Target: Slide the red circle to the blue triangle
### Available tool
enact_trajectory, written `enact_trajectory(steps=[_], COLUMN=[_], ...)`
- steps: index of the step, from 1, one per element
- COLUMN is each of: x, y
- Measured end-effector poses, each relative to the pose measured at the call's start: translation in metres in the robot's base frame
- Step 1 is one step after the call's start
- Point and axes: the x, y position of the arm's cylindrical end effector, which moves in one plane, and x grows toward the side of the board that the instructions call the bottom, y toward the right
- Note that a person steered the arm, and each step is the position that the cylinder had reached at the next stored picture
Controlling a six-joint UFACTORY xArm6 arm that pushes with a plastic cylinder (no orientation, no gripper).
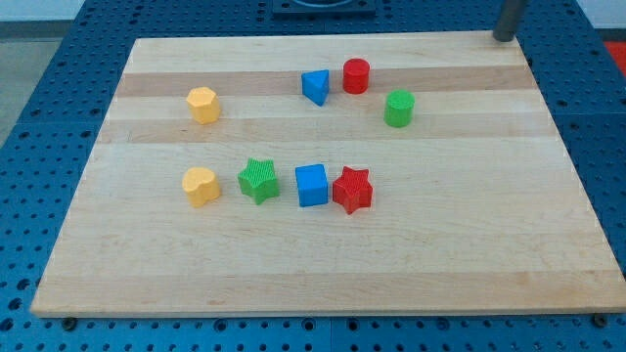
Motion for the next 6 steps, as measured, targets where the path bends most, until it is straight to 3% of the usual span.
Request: enact_trajectory(steps=[2, 6], x=[0.021, 0.056], y=[-0.09, -0.181])
